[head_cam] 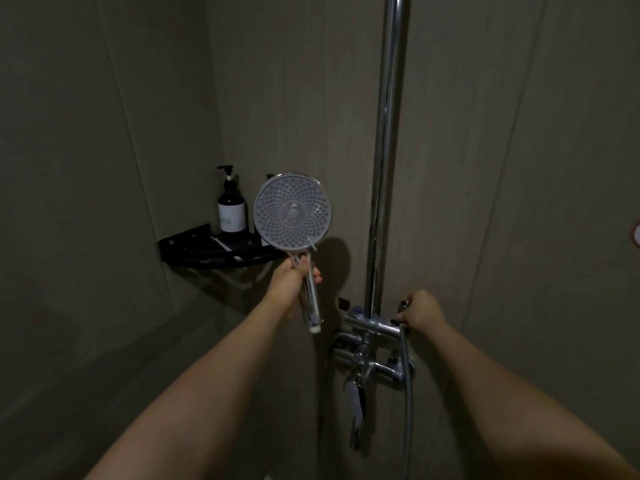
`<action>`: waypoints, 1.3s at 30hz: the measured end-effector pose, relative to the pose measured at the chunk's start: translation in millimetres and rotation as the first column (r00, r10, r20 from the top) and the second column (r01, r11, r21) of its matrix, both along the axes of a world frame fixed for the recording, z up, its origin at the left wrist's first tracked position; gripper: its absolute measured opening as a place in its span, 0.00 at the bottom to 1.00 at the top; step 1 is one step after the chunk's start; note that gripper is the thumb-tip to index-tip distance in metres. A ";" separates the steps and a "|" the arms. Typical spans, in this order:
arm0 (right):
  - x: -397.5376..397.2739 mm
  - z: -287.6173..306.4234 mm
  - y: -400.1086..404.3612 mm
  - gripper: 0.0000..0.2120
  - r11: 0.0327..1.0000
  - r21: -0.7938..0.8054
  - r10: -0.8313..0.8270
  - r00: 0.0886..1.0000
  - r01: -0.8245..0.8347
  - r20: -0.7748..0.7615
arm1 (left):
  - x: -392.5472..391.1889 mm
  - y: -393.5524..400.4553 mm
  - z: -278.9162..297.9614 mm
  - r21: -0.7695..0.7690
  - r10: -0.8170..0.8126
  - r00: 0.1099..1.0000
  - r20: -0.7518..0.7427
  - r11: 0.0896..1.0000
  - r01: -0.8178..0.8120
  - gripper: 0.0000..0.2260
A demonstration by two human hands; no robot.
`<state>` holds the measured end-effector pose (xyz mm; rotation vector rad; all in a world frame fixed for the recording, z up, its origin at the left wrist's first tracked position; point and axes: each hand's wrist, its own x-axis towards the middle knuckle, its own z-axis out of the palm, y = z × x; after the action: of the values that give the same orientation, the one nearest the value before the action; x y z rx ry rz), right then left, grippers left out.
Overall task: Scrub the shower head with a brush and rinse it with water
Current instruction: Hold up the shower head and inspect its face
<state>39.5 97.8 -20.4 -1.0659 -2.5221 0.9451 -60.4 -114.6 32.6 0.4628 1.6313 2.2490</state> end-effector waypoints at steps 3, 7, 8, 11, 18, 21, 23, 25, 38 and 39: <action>-2.3 -4.4 -0.5 0.10 0.999 0.015 0.037 0.999 -0.038 0.040 | -1.7 -2.0 -2.1 -0.002 0.013 1.000 0.008 1.000 -0.013 0.09; -6.2 -9.3 -1.3 0.11 0.997 0.012 0.073 0.995 -0.073 0.062 | -4.4 -4.1 -5.6 -0.031 0.033 0.999 0.003 0.999 -0.033 0.09; -6.6 -11.8 -2.0 0.10 0.997 0.018 0.077 0.994 -0.079 0.075 | -4.6 -4.0 -6.7 -0.034 0.035 0.999 0.005 0.999 -0.035 0.09; -8.7 -22.6 -0.3 0.10 0.998 -0.001 0.067 0.996 -0.067 0.064 | -3.7 -2.7 -9.2 -0.024 0.048 0.999 0.019 0.999 -0.048 0.10; -1.7 -35.7 -0.3 0.09 0.994 -0.057 0.093 0.995 -0.095 -0.032 | -1.4 5.4 -11.4 -0.019 0.052 0.996 0.068 0.999 -0.051 0.08; 2.0 -35.1 0.0 0.11 0.994 -0.074 0.072 0.990 -0.082 -0.123 | 0.5 9.6 -9.3 -0.006 0.040 0.997 0.071 0.999 -0.040 0.08; 3.5 -31.5 -0.6 0.13 0.996 -0.060 0.051 0.989 -0.060 -0.139 | 1.2 10.9 -8.0 -0.003 0.031 0.997 0.069 1.000 -0.031 0.07; 3.2 -26.6 -3.0 0.13 0.998 -0.035 0.046 0.990 -0.051 -0.136 | 1.2 11.1 -7.1 0.002 0.032 0.997 0.073 0.999 -0.032 0.08; -28.1 25.9 -61.4 0.13 0.939 0.331 0.183 0.954 -0.098 -0.238 | -22.1 -8.6 7.3 0.081 0.101 0.991 0.083 0.991 -0.108 0.09; -30.4 29.5 -70.6 0.13 0.908 0.406 0.205 0.952 -0.099 -0.226 | -24.7 -12.7 10.1 0.094 0.111 0.991 0.081 0.988 -0.118 0.10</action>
<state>9.1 27.2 9.2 -0.5849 -2.4476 0.5346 -85.1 -127.3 42.7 0.3106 1.5512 2.4089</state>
